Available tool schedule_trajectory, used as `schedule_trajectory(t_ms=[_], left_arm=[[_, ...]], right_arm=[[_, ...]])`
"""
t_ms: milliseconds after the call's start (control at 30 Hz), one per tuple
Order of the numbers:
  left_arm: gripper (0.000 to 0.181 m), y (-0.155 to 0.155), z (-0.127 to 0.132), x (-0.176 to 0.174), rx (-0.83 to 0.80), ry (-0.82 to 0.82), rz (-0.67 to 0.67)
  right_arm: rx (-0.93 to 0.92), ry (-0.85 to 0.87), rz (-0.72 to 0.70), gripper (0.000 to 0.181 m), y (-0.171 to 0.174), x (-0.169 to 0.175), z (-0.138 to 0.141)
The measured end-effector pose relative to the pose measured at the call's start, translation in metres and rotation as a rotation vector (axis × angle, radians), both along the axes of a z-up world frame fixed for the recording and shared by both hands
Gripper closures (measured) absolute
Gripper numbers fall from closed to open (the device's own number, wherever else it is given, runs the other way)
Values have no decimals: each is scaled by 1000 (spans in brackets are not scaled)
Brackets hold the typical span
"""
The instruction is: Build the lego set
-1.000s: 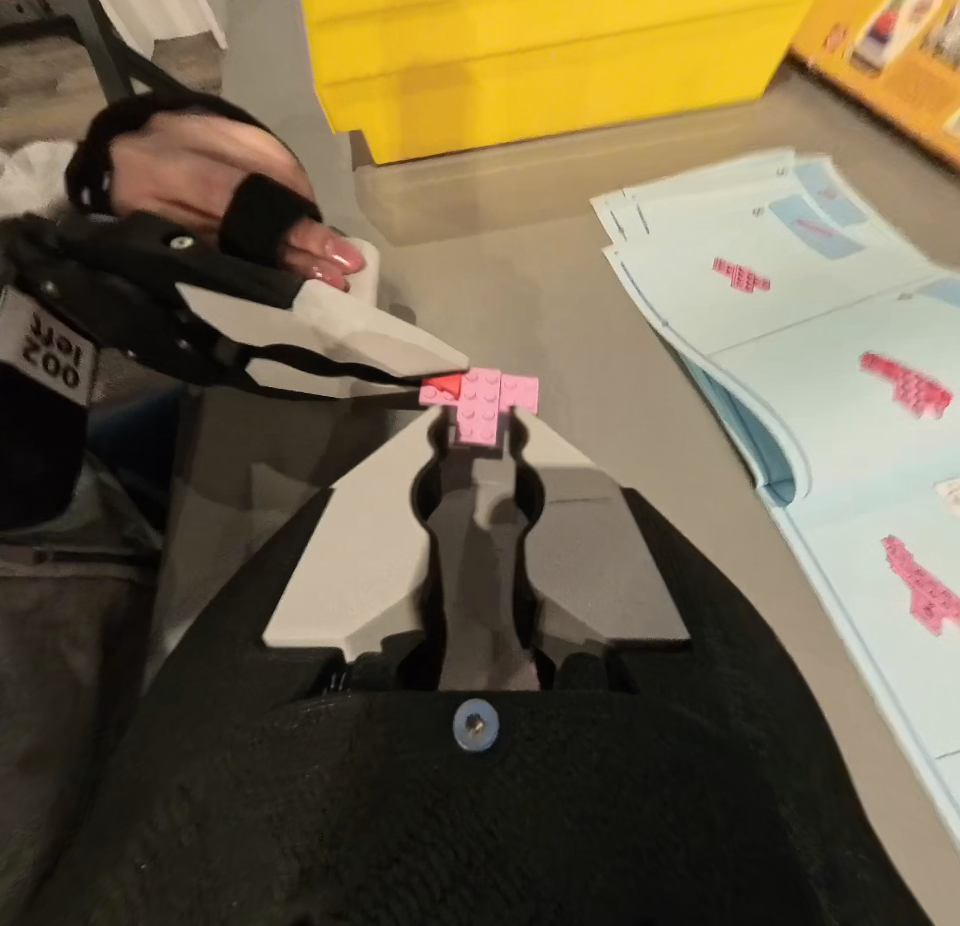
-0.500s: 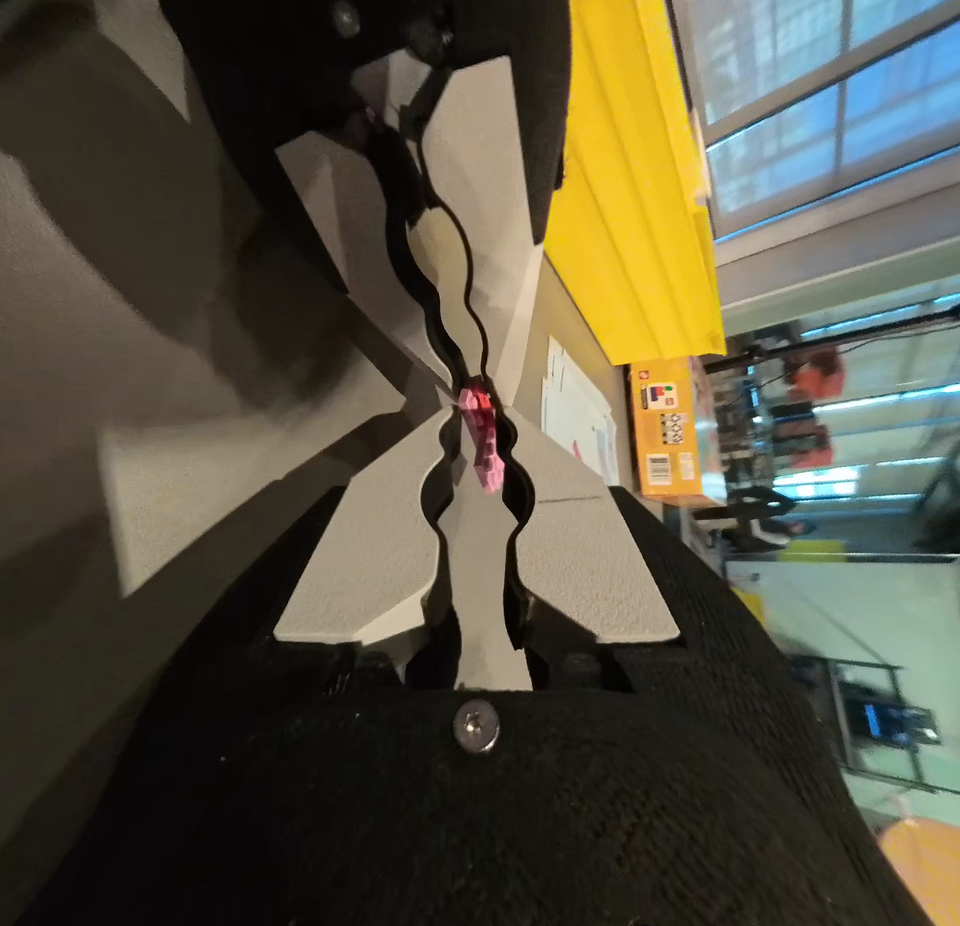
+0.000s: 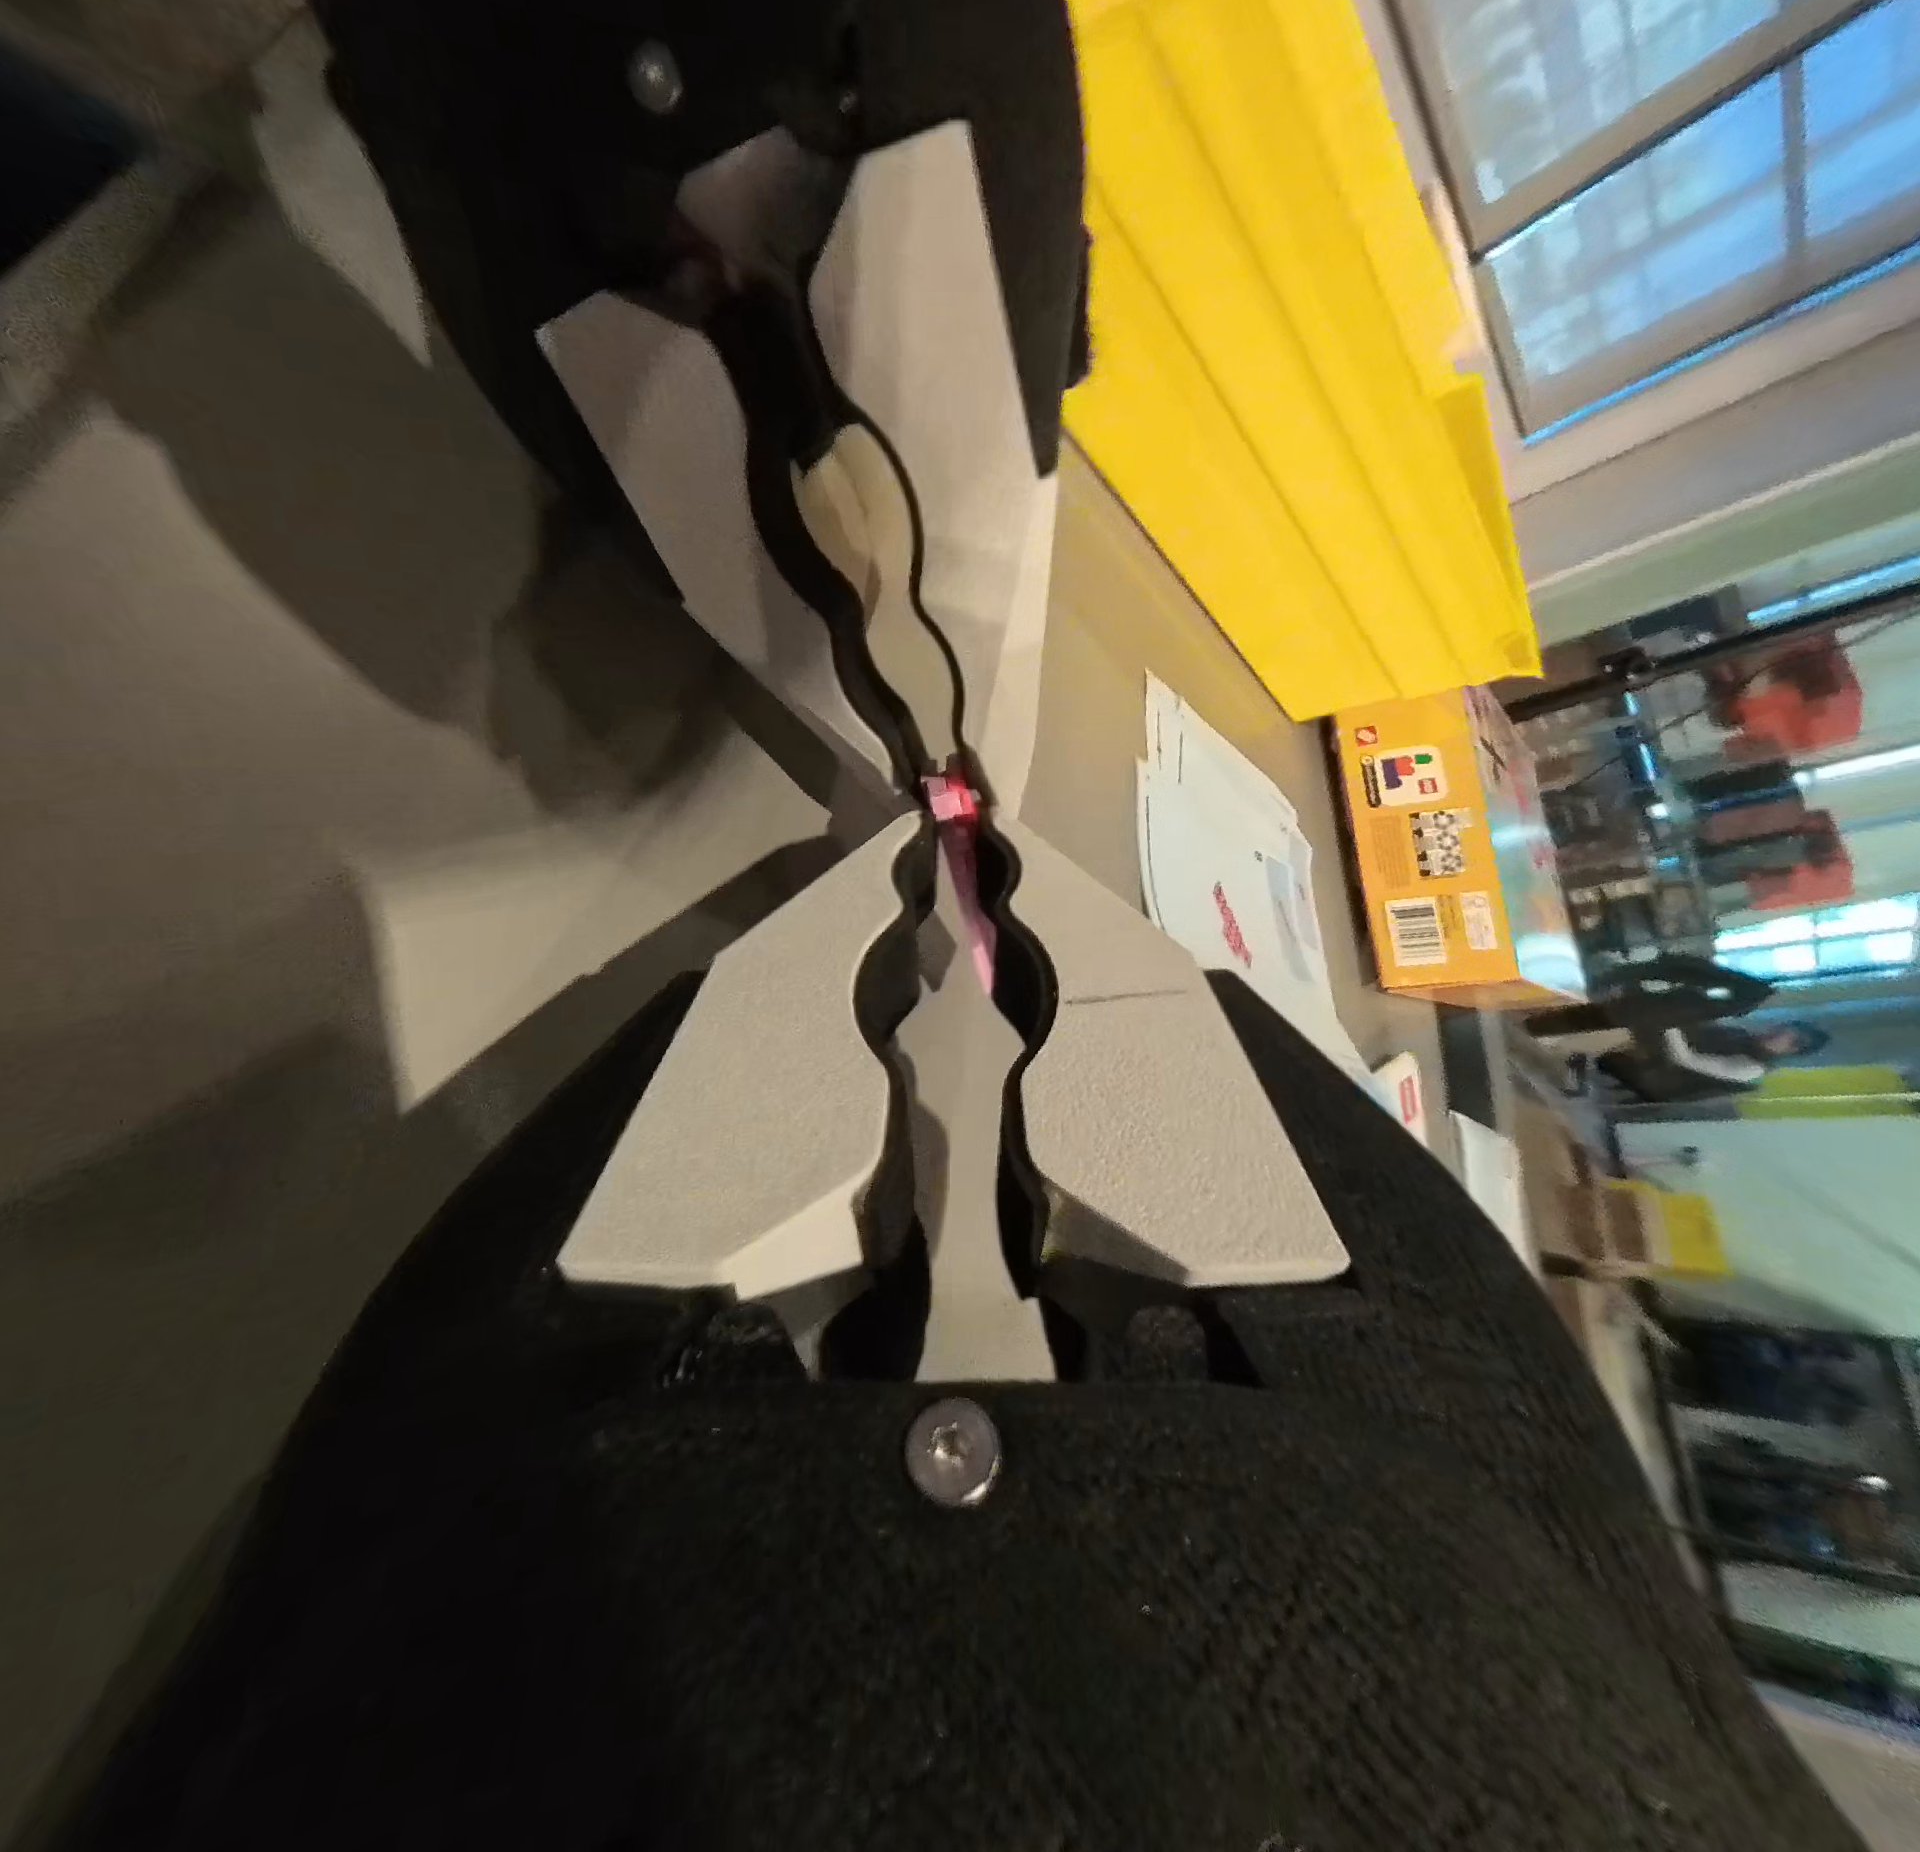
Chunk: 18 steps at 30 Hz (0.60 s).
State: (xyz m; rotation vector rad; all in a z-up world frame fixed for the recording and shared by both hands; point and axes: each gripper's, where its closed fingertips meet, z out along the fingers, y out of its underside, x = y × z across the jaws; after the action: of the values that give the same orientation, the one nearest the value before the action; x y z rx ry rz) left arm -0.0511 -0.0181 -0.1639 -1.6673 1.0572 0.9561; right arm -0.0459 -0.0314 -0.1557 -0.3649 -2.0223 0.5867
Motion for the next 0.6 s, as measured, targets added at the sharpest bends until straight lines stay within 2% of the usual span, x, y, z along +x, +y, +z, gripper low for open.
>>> schedule_trajectory(t_ms=[133,300,433,533,600], left_arm=[[173,-1,5,1,11,-108,-8],[173,-1,6,1,14,-104,-13],[173,-1,6,1,23,-60,-14],[173,-1,3,1,11,-49,-10],[173,-1,3,2,12,-40,-12]], right_arm=[[-10,4,-67,156,16,-4,0],[40,35,-37,173,13,-2,-1],[91,57,-27,174,12,-1,-1],[106,108,0,162,6,-1,5],[118,98,18,167,4,0,3]])
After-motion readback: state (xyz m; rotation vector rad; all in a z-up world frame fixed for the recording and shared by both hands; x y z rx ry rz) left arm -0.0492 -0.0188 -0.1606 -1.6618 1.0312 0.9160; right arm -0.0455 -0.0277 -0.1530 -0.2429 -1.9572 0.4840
